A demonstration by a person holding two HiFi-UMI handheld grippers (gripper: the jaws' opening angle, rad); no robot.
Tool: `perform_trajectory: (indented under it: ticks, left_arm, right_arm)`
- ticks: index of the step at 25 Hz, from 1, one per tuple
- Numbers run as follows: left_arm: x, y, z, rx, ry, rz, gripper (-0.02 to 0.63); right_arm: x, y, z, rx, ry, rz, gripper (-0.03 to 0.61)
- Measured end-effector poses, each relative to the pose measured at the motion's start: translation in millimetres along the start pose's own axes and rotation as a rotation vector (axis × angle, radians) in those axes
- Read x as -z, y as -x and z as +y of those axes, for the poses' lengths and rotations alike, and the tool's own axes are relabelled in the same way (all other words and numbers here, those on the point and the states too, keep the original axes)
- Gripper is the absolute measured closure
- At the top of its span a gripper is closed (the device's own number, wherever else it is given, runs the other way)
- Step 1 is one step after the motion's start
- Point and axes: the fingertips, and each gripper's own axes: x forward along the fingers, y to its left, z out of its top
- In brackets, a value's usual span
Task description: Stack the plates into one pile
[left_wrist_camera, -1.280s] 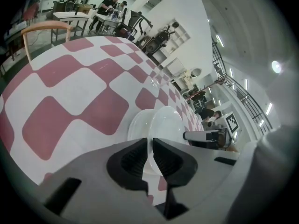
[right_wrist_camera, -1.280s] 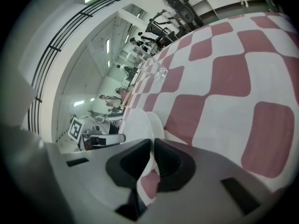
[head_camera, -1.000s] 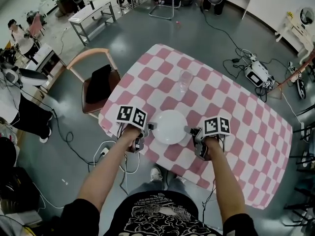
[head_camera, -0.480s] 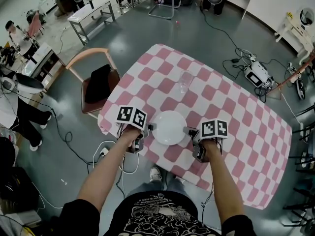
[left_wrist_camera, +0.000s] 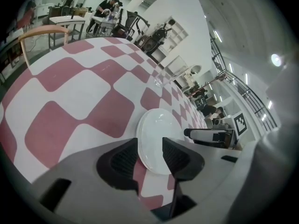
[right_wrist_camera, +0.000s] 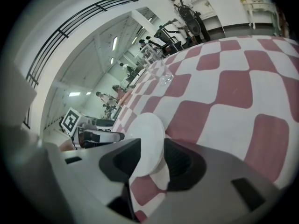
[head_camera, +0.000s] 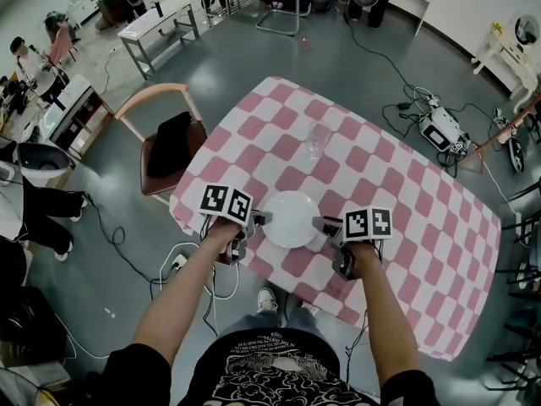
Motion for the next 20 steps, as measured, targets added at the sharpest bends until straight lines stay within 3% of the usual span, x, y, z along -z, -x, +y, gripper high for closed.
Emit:
perform_trajectory:
  ticks: [5, 11, 20]
  left_arm:
    - [0, 4, -1, -0.004, -0.008, -0.020, 0.436]
    - [-24, 17, -22, -0.003, -0.062, -0.124, 0.436]
    - [-70, 37, -93, 0.017, -0.237, -0.290, 0.437]
  right_arm:
    - [-6, 8, 1, -0.001, -0.001, -0.033, 0.414]
    - [-20, 29, 6, -0.001, 0.012, -0.107, 0.414]
    - [-52, 82, 19, 0.026, 0.097, -0.250, 0.429]
